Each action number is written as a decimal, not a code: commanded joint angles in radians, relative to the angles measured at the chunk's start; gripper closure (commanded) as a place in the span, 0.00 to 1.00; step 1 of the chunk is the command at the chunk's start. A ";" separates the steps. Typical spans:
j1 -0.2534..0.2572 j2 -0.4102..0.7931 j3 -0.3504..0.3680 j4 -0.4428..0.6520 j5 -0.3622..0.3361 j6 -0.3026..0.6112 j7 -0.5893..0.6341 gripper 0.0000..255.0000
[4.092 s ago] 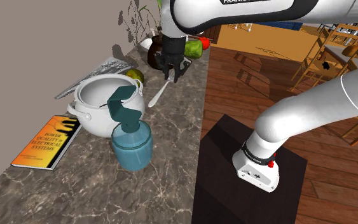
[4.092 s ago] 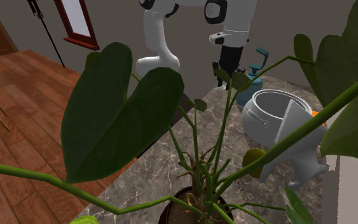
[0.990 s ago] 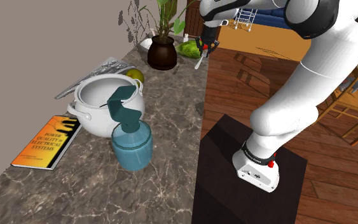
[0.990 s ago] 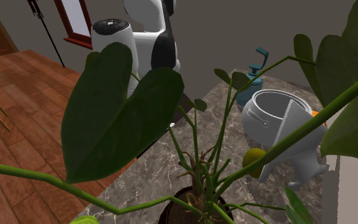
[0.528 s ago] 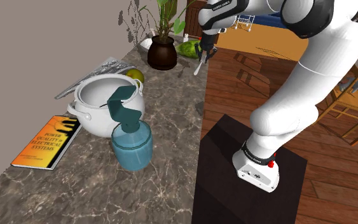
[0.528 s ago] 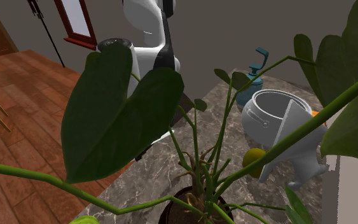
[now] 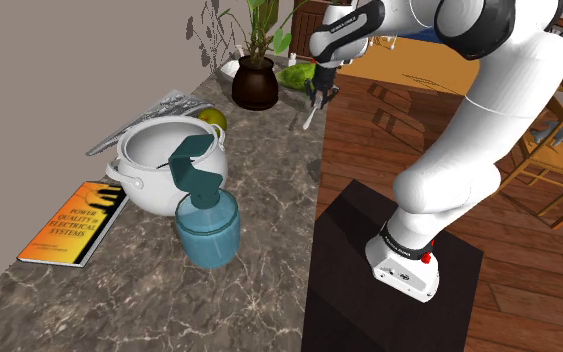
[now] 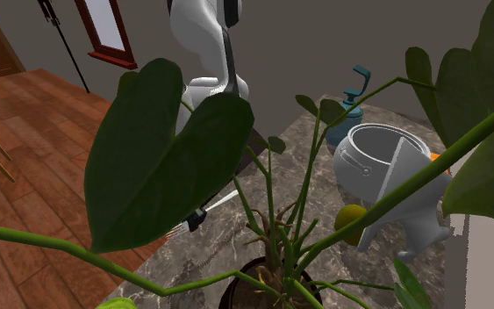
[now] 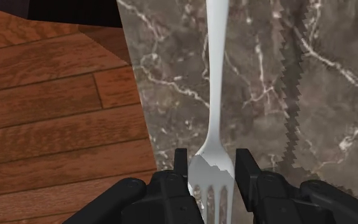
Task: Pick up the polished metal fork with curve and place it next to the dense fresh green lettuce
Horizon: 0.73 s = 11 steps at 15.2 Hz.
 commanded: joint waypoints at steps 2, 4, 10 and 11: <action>0.001 0.021 0.000 -0.016 -0.003 0.037 0.005 1.00; 0.001 0.035 0.000 -0.027 -0.006 0.062 0.007 1.00; 0.002 0.068 -0.001 -0.050 -0.012 0.118 0.012 1.00; 0.002 0.068 -0.001 -0.050 -0.012 0.118 0.012 1.00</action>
